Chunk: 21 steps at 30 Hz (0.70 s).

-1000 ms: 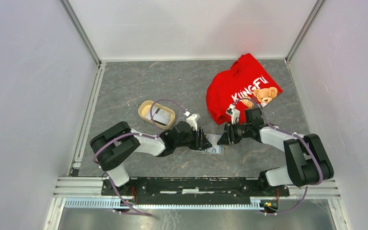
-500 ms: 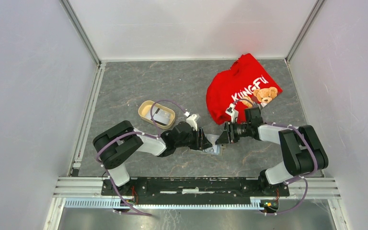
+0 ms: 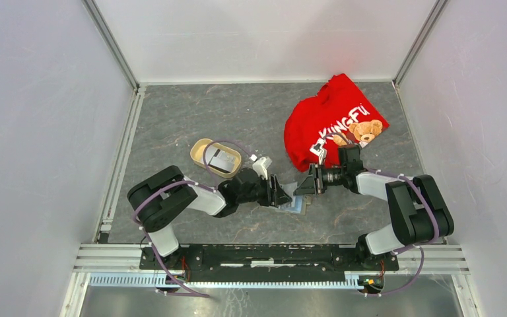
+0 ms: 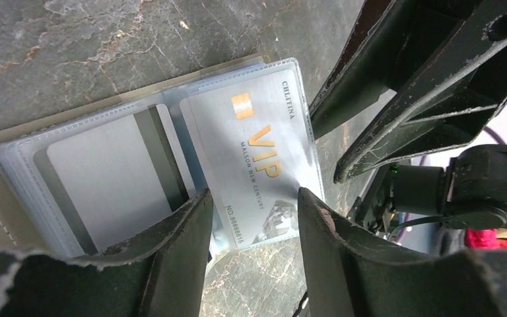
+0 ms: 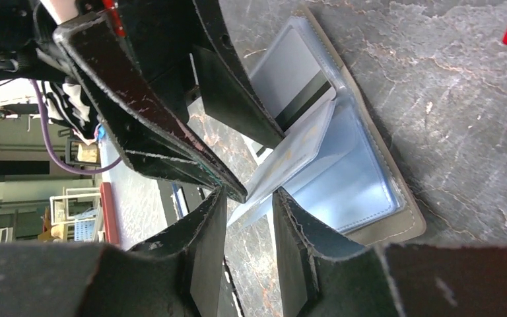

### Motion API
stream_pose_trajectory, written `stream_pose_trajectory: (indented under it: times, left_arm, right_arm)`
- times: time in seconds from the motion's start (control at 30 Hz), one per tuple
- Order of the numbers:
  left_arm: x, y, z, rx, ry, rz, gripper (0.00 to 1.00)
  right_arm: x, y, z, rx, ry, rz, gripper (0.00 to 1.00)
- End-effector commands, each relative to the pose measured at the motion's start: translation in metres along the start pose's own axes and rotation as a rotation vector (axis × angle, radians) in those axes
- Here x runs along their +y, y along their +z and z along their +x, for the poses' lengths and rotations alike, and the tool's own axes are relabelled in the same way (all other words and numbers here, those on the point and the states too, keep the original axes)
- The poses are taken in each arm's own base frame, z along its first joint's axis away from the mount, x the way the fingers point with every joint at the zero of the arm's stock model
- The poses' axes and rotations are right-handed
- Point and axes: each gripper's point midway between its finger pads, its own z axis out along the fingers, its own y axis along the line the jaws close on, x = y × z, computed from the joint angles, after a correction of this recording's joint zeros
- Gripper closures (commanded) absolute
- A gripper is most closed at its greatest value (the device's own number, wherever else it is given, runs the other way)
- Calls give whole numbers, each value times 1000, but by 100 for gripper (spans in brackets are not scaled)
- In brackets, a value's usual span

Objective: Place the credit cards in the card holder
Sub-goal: Insert the credit card into the card holder.

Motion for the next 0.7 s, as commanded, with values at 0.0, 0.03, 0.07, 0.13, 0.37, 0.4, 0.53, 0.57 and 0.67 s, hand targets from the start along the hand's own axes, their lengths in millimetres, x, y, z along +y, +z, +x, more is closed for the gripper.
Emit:
stream_pose_trajectory:
  times: [0.0,0.03,0.07,0.13,0.37,0.4,0.53,0.57,0.67]
  left_arm:
    - [-21,-6,-16,-51,-83,140,42]
    - [-21,-9,-18,-60,-104,159,41]
    - [-22,-11,-20,-70,-122,181,41]
    - [-21,-15,-22,-78,-151,209,25]
    - [-23,-17,-26,-87,-159,241,0]
    - [-22,-17,-26,-85,-156,239,0]
    - [-15,-14,-23,-68,-151,197,0]
    - [-14,-14,-23,-70,-150,190,0]
    - [-9,-13,-23,-70,-152,172,0]
  right_arm:
    - [14,1,-14,-18,-32,-72,62]
    - [15,1,-15,-18,-29,-79,62]
    - [16,1,-16,-19,-24,-85,62]
    - [17,2,-20,-19,-15,-95,62]
    - [19,13,-24,16,0,-119,61]
    - [20,14,-25,22,-1,-123,61]
    - [22,18,-31,30,8,-137,61]
    - [23,19,-33,29,15,-145,61]
    - [25,23,-38,33,28,-158,60]
